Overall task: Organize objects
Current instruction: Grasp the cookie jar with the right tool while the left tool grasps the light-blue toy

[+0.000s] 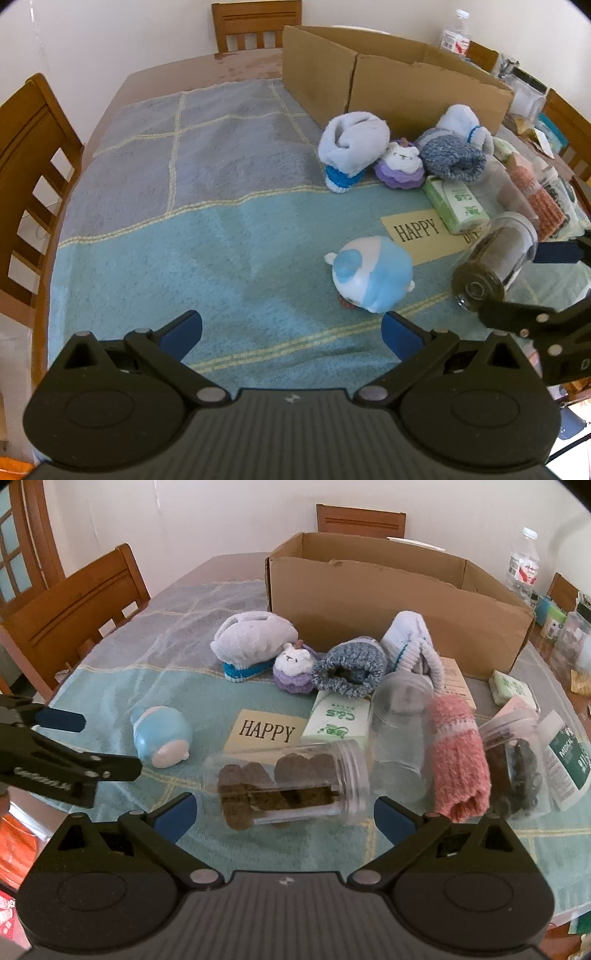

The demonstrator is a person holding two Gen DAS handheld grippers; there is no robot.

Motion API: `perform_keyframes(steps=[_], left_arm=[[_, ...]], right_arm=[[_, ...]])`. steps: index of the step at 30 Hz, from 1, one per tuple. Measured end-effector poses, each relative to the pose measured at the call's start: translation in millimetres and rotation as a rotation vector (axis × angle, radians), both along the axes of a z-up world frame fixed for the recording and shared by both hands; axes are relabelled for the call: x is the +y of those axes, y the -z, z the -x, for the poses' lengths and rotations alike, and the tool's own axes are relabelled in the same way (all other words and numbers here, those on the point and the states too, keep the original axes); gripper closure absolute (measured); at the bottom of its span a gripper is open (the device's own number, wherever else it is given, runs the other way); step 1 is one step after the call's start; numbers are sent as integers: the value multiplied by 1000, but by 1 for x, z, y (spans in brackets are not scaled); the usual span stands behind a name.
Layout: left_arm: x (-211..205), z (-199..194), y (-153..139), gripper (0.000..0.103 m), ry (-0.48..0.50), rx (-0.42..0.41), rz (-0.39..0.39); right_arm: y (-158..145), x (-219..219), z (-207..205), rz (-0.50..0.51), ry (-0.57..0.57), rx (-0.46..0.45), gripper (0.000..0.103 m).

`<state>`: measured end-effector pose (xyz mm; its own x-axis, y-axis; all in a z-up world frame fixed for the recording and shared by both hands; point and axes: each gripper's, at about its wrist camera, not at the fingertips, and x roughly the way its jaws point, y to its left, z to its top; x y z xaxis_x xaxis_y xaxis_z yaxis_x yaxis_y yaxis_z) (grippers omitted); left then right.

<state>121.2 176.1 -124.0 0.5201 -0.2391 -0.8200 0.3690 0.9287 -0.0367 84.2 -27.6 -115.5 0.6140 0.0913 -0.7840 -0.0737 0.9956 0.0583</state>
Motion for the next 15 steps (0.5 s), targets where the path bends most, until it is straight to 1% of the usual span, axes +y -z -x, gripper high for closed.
perform_keyframes(steps=[5,7,10,12,15], left_arm=[[-1,-1,-2,1,35,-4,10],[-2,-2,-3,1,45,-4,11],[-2,-4,-4,1,60,-1,13],[-1,-4,-6,1,69,-5,15],[2,-8,-9,1,73,-19,-10]], right_arm=[[-4,8,8,-17,-23,15,0],[-4,11,10,-6,-20,12,0],[-1,14,3,32,23,13,0],[1,14,-3,18,54,13,0],[2,15,-9,-8,85,11,0]])
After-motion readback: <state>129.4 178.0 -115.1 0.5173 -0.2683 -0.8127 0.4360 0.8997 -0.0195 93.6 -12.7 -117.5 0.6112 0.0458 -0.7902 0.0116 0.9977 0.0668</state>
